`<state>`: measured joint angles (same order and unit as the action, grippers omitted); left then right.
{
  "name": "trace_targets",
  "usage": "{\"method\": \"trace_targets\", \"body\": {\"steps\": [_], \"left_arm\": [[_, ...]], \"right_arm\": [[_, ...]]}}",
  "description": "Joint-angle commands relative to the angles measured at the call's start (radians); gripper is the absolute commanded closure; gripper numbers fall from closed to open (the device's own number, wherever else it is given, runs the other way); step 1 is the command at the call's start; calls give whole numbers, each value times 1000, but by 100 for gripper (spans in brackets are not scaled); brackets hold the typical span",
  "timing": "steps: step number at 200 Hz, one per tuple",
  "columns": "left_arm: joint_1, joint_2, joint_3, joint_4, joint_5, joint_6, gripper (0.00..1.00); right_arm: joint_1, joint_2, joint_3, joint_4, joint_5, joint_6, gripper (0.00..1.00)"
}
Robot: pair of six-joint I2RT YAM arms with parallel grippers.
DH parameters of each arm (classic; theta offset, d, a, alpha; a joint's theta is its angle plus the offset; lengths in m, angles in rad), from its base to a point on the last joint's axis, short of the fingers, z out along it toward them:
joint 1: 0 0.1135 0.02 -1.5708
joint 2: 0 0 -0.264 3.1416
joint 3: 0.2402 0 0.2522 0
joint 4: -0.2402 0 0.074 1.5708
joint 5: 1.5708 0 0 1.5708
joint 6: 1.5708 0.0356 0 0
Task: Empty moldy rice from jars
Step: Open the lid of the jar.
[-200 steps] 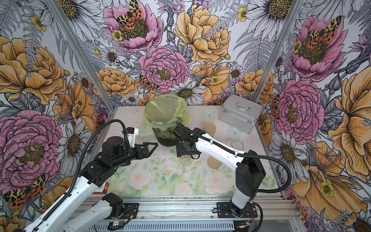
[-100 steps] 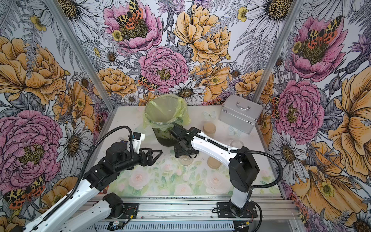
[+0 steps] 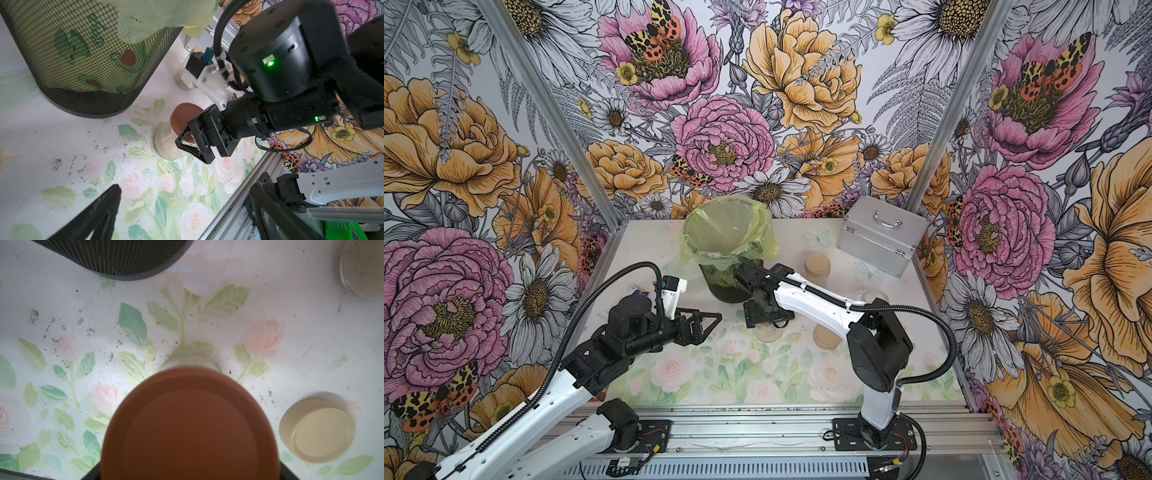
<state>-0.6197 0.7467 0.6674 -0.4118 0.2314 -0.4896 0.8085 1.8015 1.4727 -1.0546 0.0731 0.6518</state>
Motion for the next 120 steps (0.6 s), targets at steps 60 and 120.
{"method": "trace_targets", "body": {"steps": [60, 120], "left_arm": [[-11, 17, -6, 33, -5, 25, 1], [-52, 78, 51, 31, -1, 52, 1]], "right_arm": [[7, -74, -9, 51, -19, 4, 18], [-10, -163, -23, 47, -46, 27, 18]]}}
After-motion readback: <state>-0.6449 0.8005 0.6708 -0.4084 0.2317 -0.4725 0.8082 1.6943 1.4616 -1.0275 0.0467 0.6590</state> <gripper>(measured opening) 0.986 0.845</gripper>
